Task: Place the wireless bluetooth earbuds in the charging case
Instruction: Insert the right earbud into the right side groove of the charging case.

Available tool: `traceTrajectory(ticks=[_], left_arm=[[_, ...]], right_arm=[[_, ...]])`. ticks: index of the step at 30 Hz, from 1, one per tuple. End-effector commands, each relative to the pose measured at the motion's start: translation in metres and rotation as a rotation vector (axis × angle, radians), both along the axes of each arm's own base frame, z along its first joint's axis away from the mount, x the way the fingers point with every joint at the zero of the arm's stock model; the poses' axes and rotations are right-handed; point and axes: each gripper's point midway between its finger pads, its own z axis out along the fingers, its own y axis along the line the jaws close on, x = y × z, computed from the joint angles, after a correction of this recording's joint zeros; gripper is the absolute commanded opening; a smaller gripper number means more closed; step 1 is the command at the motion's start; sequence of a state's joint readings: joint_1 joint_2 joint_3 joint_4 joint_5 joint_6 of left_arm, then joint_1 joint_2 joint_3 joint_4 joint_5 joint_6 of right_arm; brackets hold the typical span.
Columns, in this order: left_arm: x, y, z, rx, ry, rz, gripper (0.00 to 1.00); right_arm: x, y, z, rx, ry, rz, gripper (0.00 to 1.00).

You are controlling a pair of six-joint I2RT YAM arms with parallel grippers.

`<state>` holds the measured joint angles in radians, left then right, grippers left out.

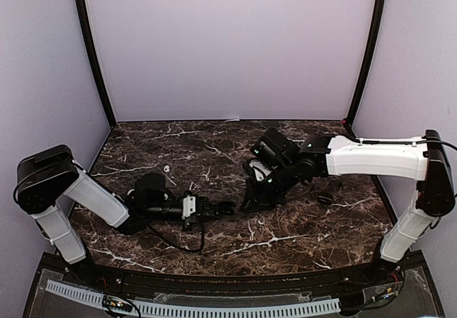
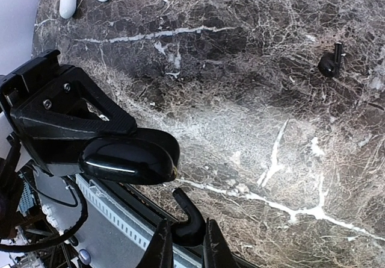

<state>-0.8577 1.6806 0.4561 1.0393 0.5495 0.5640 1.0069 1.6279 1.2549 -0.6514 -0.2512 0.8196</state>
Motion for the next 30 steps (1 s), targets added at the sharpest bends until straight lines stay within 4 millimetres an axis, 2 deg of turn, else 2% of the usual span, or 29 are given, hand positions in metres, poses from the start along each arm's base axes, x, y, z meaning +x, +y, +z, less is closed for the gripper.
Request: traceTrajectory(ticks=[1,15,30], left_arm=[[0.001,-0.004,0.01,-0.041,-0.021,-0.001,0.0],[0.007,-0.018,-0.003,0.032,-0.039,-0.004,0.0],[0.008,-0.028,-0.012,0.09,-0.046,-0.014,0.0]], right_arm=[[0.006,-0.001,0.003,-0.011,-0.024,-0.011,0.0],[0.013,-0.013,-0.01,-0.099,-0.053,-0.042,0.0],[0.016,-0.003,-0.018,-0.11,-0.065,-0.01,0.0]])
